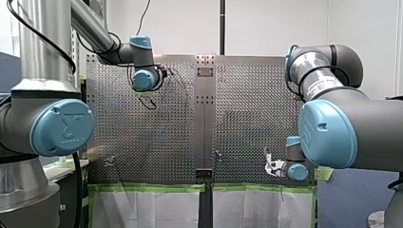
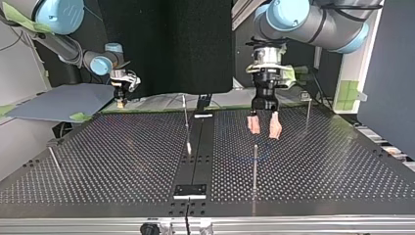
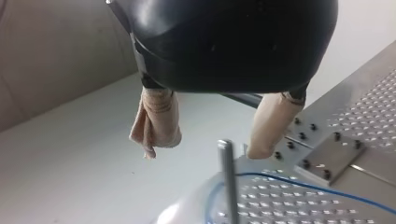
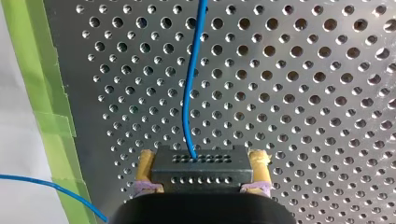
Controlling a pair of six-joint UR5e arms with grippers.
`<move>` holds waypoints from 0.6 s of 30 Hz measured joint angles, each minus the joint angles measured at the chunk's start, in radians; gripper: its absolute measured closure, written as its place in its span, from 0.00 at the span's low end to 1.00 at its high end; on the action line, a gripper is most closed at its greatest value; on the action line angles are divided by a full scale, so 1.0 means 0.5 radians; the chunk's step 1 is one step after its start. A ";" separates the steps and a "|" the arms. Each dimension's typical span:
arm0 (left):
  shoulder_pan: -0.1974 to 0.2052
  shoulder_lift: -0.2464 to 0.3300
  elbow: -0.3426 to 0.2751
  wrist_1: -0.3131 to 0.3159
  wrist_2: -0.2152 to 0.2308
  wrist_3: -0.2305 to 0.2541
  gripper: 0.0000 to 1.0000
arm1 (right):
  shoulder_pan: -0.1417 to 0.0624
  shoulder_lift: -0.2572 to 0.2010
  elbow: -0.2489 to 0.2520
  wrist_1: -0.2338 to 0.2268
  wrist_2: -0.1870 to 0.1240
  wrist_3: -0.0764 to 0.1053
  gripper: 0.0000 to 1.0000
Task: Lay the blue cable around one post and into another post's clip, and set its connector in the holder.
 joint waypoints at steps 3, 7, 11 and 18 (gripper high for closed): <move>0.013 -0.051 -0.003 0.036 0.055 -0.056 0.00 | 0.000 0.000 0.000 0.000 0.000 0.000 0.81; 0.026 -0.125 -0.001 0.105 0.097 -0.131 0.00 | 0.000 0.000 0.000 0.000 0.000 0.000 0.81; 0.061 -0.203 0.025 0.167 0.064 -0.209 0.00 | 0.000 0.000 0.000 -0.001 0.000 0.000 0.81; 0.165 -0.256 0.057 0.171 0.060 -0.328 0.00 | 0.002 0.000 0.000 -0.001 0.001 -0.001 0.81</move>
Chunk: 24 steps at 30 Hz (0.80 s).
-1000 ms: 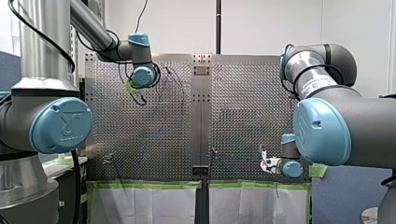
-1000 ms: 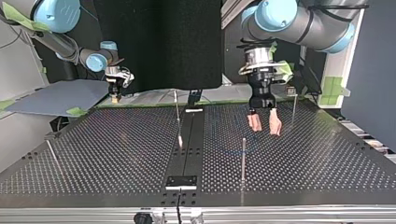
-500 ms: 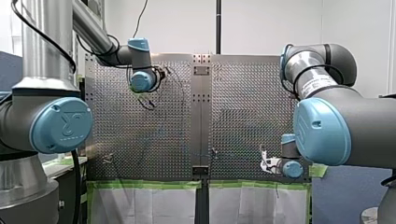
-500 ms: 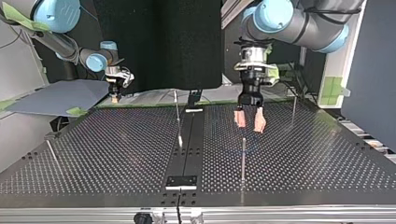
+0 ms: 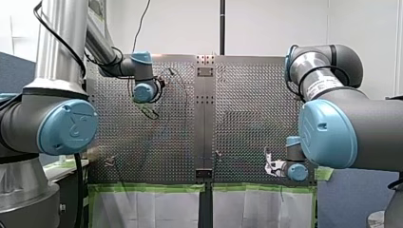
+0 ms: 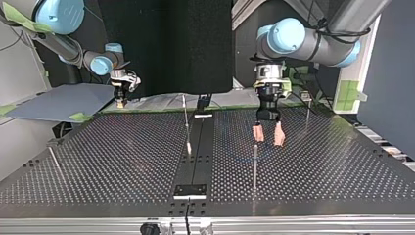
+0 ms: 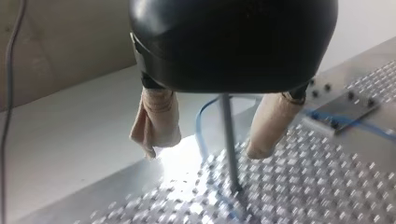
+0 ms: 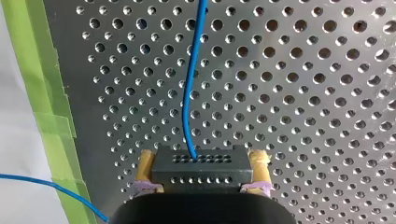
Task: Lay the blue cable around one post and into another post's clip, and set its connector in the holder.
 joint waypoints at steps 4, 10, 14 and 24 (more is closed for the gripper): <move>0.039 -0.044 0.034 0.003 0.032 -0.070 0.00 | 0.000 0.000 -0.001 0.000 0.000 0.000 0.81; 0.041 -0.148 0.071 0.046 0.140 -0.187 0.00 | 0.000 0.000 0.000 -0.002 -0.001 0.001 0.81; 0.044 -0.171 0.093 0.080 0.202 -0.267 0.00 | 0.001 0.000 0.000 -0.005 -0.001 0.001 0.81; 0.069 -0.177 0.148 0.076 0.138 -0.472 0.00 | 0.001 0.000 0.000 -0.005 -0.001 0.001 0.81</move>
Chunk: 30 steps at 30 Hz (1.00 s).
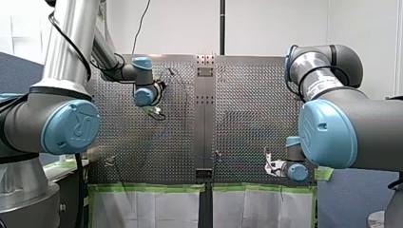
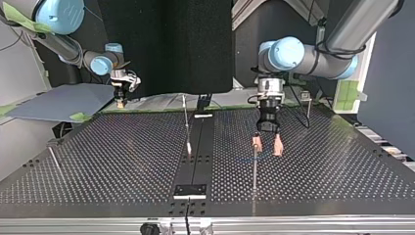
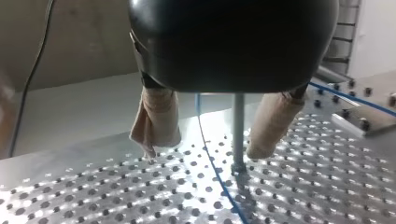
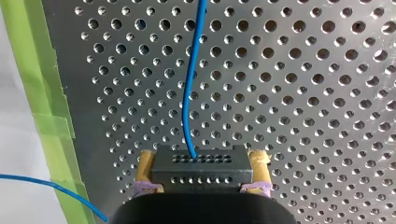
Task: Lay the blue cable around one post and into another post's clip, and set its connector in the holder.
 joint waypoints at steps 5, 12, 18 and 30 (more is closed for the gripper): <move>0.010 0.000 0.060 -0.044 -0.034 -0.098 0.00 | -0.001 0.000 0.000 0.000 0.000 0.000 0.81; 0.012 -0.070 0.179 -0.148 -0.075 -0.230 0.00 | 0.000 0.000 0.000 0.000 0.000 0.000 0.81; 0.008 -0.149 0.274 -0.260 -0.113 -0.343 0.00 | 0.000 0.000 0.000 -0.002 0.000 0.002 0.81; 0.020 -0.160 0.299 -0.390 -0.201 -0.312 0.00 | -0.003 -0.006 -0.011 0.022 0.023 -0.044 0.81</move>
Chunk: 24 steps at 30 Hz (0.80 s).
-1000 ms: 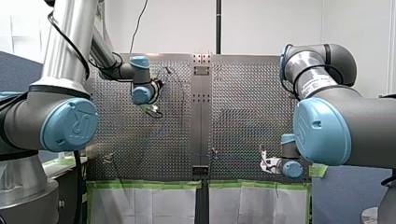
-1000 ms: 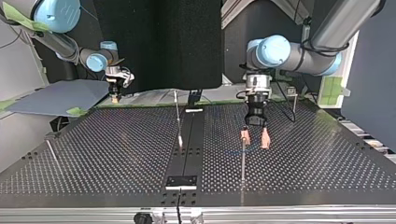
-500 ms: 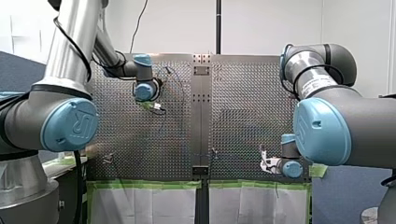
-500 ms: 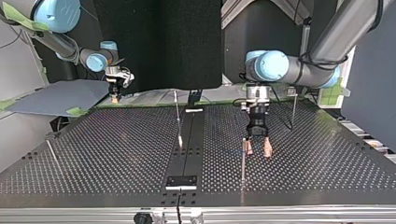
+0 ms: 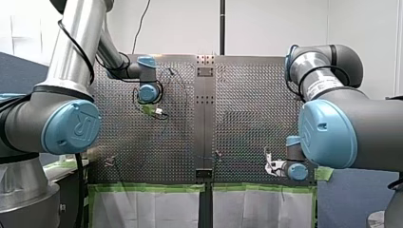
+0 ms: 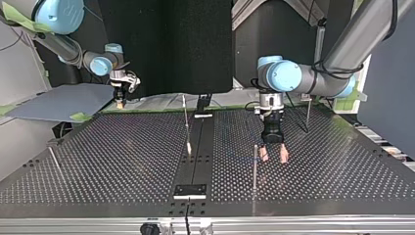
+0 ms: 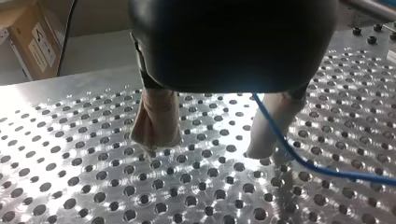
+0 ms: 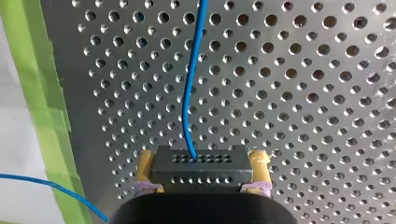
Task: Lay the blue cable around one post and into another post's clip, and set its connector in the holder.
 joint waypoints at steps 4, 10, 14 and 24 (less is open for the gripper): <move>0.001 0.000 0.000 -0.003 0.005 0.007 0.00 | 0.002 -0.038 -0.003 0.057 0.009 -0.064 0.81; 0.001 0.000 0.000 -0.003 0.008 0.009 0.00 | 0.003 -0.133 0.028 0.149 0.042 -0.117 0.81; -0.002 0.000 0.000 -0.001 0.009 0.014 0.00 | 0.004 -0.213 0.101 0.127 0.113 -0.071 0.81; -0.011 0.000 0.000 -0.001 0.007 0.041 0.00 | 0.048 -0.398 0.286 0.231 0.255 0.107 0.81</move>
